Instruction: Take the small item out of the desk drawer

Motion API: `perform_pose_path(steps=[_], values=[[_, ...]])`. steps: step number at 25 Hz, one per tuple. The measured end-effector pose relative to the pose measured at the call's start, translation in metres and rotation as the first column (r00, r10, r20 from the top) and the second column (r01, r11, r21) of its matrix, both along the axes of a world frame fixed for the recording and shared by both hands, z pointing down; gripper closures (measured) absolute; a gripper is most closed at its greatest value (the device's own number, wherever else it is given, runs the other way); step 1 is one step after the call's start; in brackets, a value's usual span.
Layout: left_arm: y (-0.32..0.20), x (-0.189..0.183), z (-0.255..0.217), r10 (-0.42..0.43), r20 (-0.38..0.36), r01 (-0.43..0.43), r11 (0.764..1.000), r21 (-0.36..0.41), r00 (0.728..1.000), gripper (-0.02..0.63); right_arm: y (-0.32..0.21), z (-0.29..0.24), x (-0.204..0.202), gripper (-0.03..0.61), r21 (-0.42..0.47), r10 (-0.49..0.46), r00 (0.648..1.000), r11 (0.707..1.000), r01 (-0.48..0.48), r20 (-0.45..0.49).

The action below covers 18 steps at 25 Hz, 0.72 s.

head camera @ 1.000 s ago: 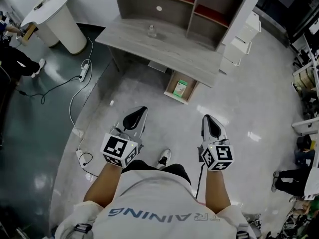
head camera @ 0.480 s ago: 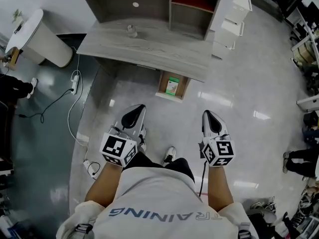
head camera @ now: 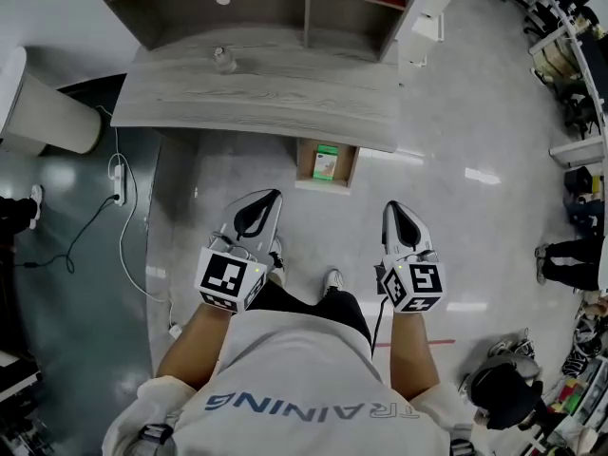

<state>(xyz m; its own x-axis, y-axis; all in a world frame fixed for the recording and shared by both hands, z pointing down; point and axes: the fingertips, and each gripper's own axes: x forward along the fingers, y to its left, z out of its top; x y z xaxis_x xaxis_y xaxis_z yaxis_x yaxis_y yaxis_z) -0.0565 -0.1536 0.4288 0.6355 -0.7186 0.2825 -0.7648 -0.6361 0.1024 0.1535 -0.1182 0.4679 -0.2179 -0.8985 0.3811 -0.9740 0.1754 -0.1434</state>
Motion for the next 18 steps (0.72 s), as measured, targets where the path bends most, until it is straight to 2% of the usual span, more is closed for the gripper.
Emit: perform_pose_path(steps=[7, 14, 18], values=[[-0.021, -0.023, 0.012, 0.014, 0.005, -0.014, 0.999, -0.033, 1.0, 0.615, -0.023, 0.002, -0.025, 0.565, 0.003, 0.037, 0.999, 0.999, -0.037, -0.002], [-0.011, -0.015, 0.015, -0.028, 0.0, 0.028, 0.998, -0.059, 1.0, 0.615, -0.023, 0.023, -0.008, 0.543, -0.046, 0.017, 1.0, 0.999, -0.017, 0.0], [-0.015, -0.017, 0.018, -0.03, 0.009, 0.031, 0.998, -0.057, 1.0, 0.615, -0.024, 0.022, -0.006, 0.535, -0.03, 0.026, 1.0, 0.999, -0.025, 0.012]])
